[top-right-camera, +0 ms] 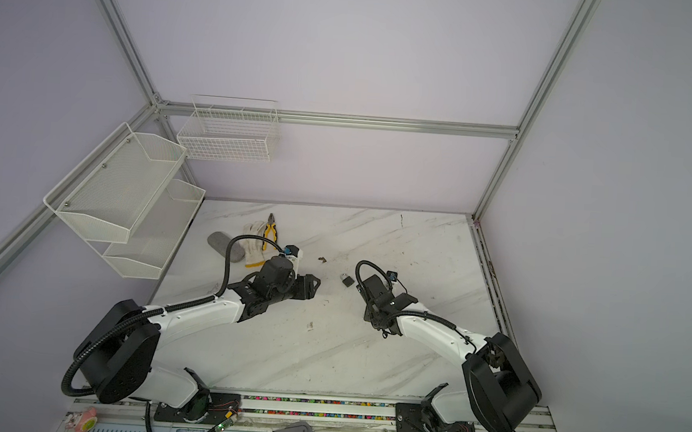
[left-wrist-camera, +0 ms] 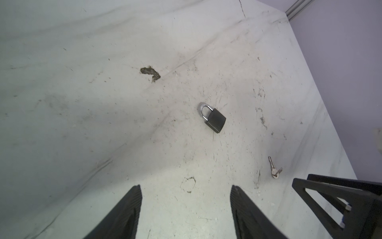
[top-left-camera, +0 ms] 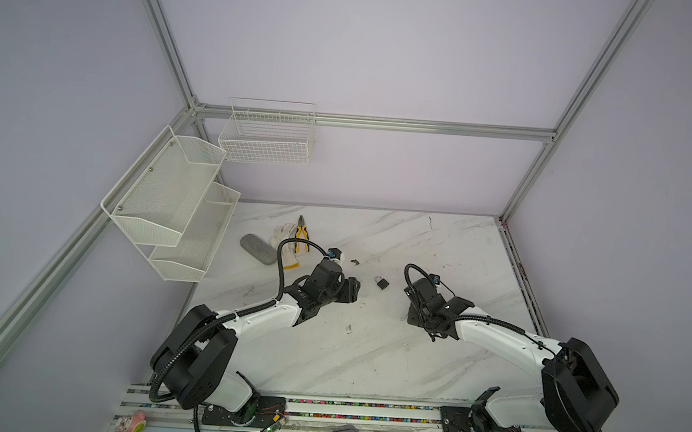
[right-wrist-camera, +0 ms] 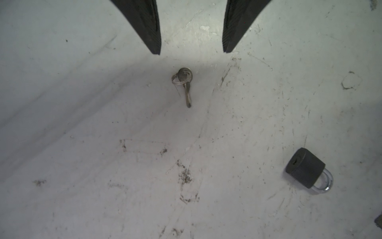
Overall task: Unlock with the key
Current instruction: 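Move the right gripper toward the silver key while the left gripper approaches the padlock, then close the right gripper on the key ring and lift it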
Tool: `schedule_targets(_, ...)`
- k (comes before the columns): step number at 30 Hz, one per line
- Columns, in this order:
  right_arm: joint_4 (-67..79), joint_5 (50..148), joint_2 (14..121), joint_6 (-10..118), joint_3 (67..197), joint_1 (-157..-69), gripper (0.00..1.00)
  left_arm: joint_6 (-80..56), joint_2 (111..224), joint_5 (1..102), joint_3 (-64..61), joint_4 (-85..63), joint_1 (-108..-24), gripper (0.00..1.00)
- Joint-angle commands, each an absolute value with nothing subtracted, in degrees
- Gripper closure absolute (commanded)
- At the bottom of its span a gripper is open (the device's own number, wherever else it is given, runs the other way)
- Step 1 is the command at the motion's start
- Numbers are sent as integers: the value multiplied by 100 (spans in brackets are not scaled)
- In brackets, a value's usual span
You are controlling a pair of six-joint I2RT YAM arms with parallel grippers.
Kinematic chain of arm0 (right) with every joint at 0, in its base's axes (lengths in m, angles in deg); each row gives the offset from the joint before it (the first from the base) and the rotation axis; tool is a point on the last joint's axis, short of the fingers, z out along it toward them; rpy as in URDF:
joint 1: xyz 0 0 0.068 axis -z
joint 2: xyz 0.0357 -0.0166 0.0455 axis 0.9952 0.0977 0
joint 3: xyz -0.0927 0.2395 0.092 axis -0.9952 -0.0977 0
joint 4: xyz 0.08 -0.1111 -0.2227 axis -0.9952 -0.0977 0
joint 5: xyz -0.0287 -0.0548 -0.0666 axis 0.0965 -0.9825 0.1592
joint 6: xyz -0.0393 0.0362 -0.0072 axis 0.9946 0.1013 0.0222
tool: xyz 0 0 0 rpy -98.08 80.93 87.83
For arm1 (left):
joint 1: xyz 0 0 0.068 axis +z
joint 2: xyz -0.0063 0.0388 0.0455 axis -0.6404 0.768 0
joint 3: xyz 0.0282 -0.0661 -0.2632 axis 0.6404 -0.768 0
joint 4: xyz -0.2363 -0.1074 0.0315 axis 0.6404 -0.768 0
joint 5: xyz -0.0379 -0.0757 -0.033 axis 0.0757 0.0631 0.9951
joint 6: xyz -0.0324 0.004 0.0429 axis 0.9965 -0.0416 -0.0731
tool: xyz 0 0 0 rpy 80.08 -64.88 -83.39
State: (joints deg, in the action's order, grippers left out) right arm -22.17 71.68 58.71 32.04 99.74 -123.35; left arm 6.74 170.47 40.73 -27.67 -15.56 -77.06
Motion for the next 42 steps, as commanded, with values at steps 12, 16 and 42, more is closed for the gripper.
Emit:
schedule_targets(12, -1483, 7098, 6528, 3120, 9720, -12009, 55, 710, 17277, 4114, -2257, -1242, -7959, 34)
schedule_targets(16, -1349, 7124, 6656, 3112, 9667, -11946, 59, 700, 17304, 4128, -2259, -1234, -7964, 35)
schedule_targets(42, -1347, 6899, 6429, 3043, 9575, -11917, 78, 639, 17367, 4109, -2076, -1352, -7959, 37)
